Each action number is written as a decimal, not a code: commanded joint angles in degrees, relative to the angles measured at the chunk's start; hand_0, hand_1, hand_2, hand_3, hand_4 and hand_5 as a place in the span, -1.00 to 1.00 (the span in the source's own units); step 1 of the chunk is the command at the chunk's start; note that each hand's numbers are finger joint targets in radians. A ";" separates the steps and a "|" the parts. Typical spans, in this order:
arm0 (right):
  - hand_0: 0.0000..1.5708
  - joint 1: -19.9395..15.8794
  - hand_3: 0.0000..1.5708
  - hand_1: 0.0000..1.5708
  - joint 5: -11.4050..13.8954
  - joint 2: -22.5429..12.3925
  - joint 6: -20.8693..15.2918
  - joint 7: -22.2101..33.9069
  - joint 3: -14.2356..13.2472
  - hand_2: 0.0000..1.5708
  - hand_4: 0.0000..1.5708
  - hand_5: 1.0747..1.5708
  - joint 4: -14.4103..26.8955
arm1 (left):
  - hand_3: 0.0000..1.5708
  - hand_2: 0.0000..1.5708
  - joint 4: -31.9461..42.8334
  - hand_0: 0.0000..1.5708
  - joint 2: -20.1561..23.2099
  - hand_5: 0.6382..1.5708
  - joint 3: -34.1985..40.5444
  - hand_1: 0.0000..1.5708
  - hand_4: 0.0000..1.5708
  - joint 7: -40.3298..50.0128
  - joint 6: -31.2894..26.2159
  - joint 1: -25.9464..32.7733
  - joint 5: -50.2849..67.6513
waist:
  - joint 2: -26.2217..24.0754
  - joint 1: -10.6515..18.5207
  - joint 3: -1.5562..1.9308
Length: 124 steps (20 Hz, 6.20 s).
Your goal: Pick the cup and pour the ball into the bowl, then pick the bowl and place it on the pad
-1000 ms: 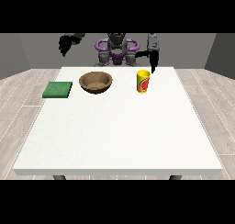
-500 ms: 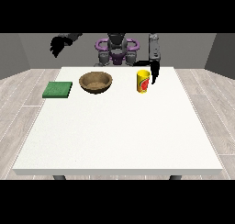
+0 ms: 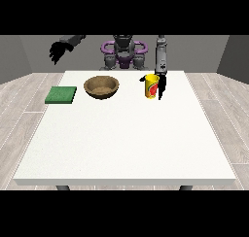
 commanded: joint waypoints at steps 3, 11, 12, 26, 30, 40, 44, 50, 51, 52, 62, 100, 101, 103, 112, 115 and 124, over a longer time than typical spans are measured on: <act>-1.00 -2.15 -0.85 -1.00 -3.15 -0.30 -0.37 4.39 0.04 -1.00 -0.17 0.99 -5.08 | 1.00 1.00 8.57 0.47 0.46 0.79 0.04 0.47 0.67 -7.59 7.93 -1.16 -5.11 | 2.17 -3.86 -0.05; -1.00 -1.82 -0.81 -1.00 -9.73 -8.27 7.35 4.33 -7.89 -1.00 -0.20 0.98 3.57 | 1.00 1.00 10.96 0.63 1.42 0.67 -0.66 0.63 0.79 -4.01 14.24 -4.58 -7.66 | -0.83 -3.69 0.03; -1.00 1.28 -0.77 -1.00 -7.18 -6.01 5.65 5.30 -5.58 -1.00 -0.19 0.98 2.02 | 1.00 1.00 10.45 0.64 1.67 0.66 -2.59 0.64 0.79 -2.48 14.50 -2.44 -9.61 | -5.65 -2.56 0.03; -1.00 -1.01 -0.89 -1.00 -7.62 -10.99 9.89 4.10 -9.28 -1.00 -0.14 0.96 19.07 | 1.00 1.00 15.84 0.71 1.25 0.93 -27.88 0.71 0.84 33.00 36.70 -15.86 -48.79 | -15.07 -0.48 0.40; -1.00 -0.37 -1.00 -1.00 -8.17 -11.24 11.68 3.33 -9.81 -1.00 -0.12 0.95 22.42 | 1.00 1.00 17.30 0.71 -4.01 0.93 -31.65 0.71 0.84 43.95 32.91 -19.49 -54.86 | -17.02 1.43 0.11; -1.00 -7.75 -0.77 -1.00 -6.49 -10.50 11.02 2.86 -7.47 -1.00 -0.12 0.94 27.38 | 1.00 1.00 19.71 0.85 -5.47 0.97 -46.58 0.85 0.60 67.66 23.12 -32.69 -72.00 | -14.66 -0.86 0.11; -1.00 -6.56 -0.66 -1.00 -5.12 -7.98 10.09 1.66 -5.95 -1.00 -0.12 0.93 27.27 | 1.00 1.00 20.22 0.78 -5.48 1.00 -49.86 0.78 0.32 69.94 13.51 -35.17 -75.34 | -17.36 -1.85 0.08; -1.00 -8.37 -0.59 -1.00 -4.65 -8.41 10.63 2.10 -5.29 -1.00 -0.12 0.93 30.00 | 0.98 0.57 11.78 -0.68 -5.49 1.00 -56.54 -0.68 0.37 71.29 1.77 -31.91 -75.85 | -17.72 -3.28 0.05; -1.00 -8.39 -0.58 -1.00 -3.65 -9.51 9.92 -1.63 -7.07 -1.00 -0.13 0.91 32.21 | 1.00 0.62 9.32 -0.58 -5.49 1.00 -57.17 -0.58 0.39 70.51 0.02 -32.70 -76.12 | -16.38 -0.86 0.07; -1.00 -6.46 -0.57 -1.00 -3.02 -7.63 9.72 0.46 -4.98 -1.00 -0.12 0.92 31.30 | 1.00 0.59 8.57 -0.75 -5.50 1.00 -57.24 -0.75 0.42 69.53 -3.29 -32.66 -75.16 | -19.58 -1.83 0.05; -1.00 -2.61 -0.77 -1.00 -3.31 -7.89 7.42 1.22 -6.36 -1.00 -0.06 0.93 28.40 | 0.83 1.00 -0.49 0.33 0.17 0.99 -39.42 0.33 0.62 62.40 14.16 -24.97 -62.35 | -20.94 4.87 -0.19; -1.00 -13.07 -1.00 -1.00 2.58 3.69 -3.06 -24.85 -5.11 -1.00 -0.35 0.93 54.46 | -1.00 -1.00 -20.78 -1.00 28.17 0.92 14.43 -1.00 0.30 43.51 -22.96 -18.15 13.15 | -2.72 15.36 0.06; -1.00 -13.02 -1.00 -1.00 2.41 2.23 -2.05 -23.69 -5.23 -1.00 -0.37 0.92 55.68 | -1.00 -1.00 -21.80 -1.00 27.85 0.92 14.02 -1.00 0.29 44.91 -22.14 -16.99 13.09 | -4.10 15.23 0.06; -1.00 -12.56 -1.00 -1.00 1.02 -0.30 0.08 -25.68 -7.18 -1.00 -0.39 0.91 56.87 | -1.00 -1.00 -23.48 -1.00 27.89 0.92 14.56 -1.00 0.29 42.71 -22.74 -15.81 13.61 | -2.01 16.50 0.08; -1.00 -14.81 -1.00 -1.00 3.92 8.87 -8.61 -24.04 -1.78 -1.00 -0.41 0.92 55.87 | -1.00 -1.00 -20.83 -1.00 30.75 0.93 15.73 -1.00 0.30 44.00 -24.56 -13.20 15.53 | -6.04 14.87 0.02; -1.00 -16.56 -1.00 -1.00 4.26 8.48 -8.44 -25.30 -1.36 -1.00 -0.39 0.90 57.09 | -1.00 -1.00 -20.65 -1.00 31.48 0.93 16.69 -1.00 0.30 44.04 -23.87 -13.34 16.59 | -4.91 14.32 0.03; 1.00 -8.71 0.99 1.00 9.13 0.47 -19.56 -22.54 -2.81 1.00 0.15 0.69 59.80 | -1.00 -1.00 -23.85 -1.00 31.97 0.90 17.24 -1.00 0.36 43.88 -25.15 -15.70 18.96 | 1.01 18.02 -0.05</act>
